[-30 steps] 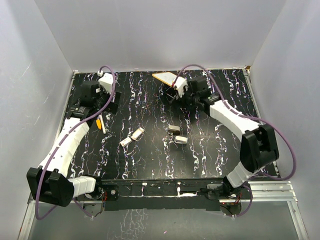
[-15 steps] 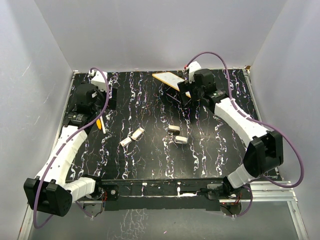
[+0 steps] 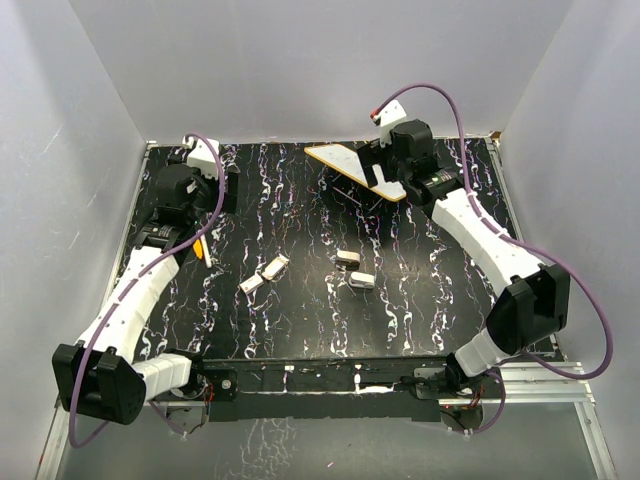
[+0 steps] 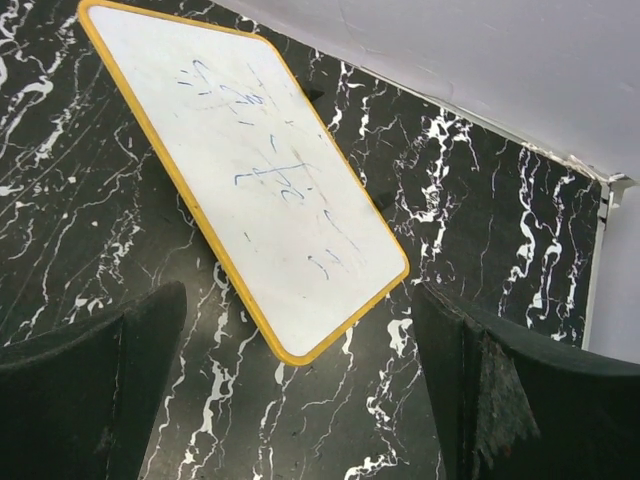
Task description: Load the staples into the stapler
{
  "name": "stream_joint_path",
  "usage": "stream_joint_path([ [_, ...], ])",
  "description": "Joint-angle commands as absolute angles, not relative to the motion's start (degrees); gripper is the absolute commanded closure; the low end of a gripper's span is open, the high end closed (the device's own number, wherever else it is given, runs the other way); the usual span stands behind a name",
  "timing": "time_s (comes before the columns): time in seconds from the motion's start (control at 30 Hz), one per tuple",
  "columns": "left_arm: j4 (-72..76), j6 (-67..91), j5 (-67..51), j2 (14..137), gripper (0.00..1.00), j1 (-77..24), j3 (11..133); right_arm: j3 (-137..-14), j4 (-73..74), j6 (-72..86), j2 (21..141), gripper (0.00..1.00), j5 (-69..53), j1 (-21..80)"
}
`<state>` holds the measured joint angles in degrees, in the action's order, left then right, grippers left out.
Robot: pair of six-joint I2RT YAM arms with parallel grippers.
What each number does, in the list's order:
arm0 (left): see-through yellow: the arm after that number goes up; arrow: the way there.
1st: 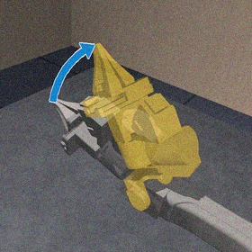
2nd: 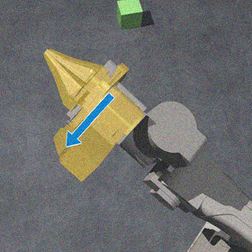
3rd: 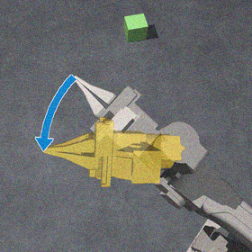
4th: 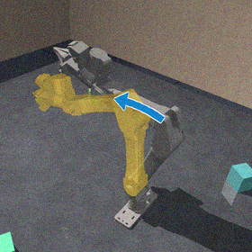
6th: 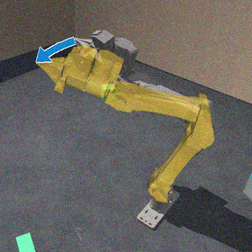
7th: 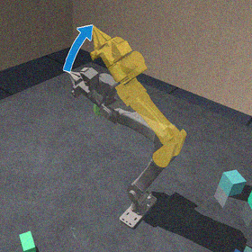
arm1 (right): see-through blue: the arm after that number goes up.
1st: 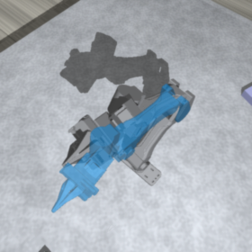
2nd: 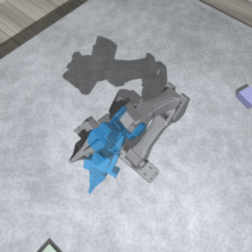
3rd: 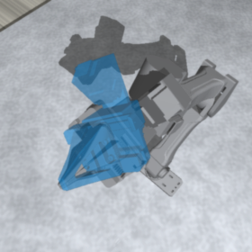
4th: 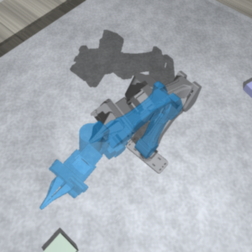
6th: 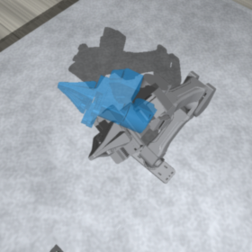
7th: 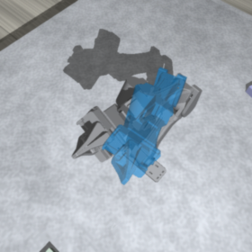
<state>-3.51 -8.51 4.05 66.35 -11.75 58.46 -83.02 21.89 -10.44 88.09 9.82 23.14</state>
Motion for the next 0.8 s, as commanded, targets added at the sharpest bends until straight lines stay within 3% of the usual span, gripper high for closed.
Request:
stream_joint_path([
  [0.0, -1.93, -7.23, 4.81, 67.06, 0.03, -11.61, 59.27, -83.50, 20.68, -9.63, 86.64, 0.01, 14.83, 22.90],
  [0.2, -6.58, -5.32, 2.40, 67.03, 0.03, -11.68, 61.69, -75.01, 17.87, -11.89, 77.03, 0.01, 17.85, 20.46],
  [0.43, -7.46, -8.42, 6.19, 67.28, 0.03, -11.61, 64.30, -70.05, 16.37, -8.35, 67.11, 0.01, 8.66, 11.28],
  [0.77, -10.62, -8.50, 9.25, 58.39, 0.03, -11.64, 63.28, -65.36, 18.82, -9.84, 55.90, 0.01, 8.40, 10.74],
])
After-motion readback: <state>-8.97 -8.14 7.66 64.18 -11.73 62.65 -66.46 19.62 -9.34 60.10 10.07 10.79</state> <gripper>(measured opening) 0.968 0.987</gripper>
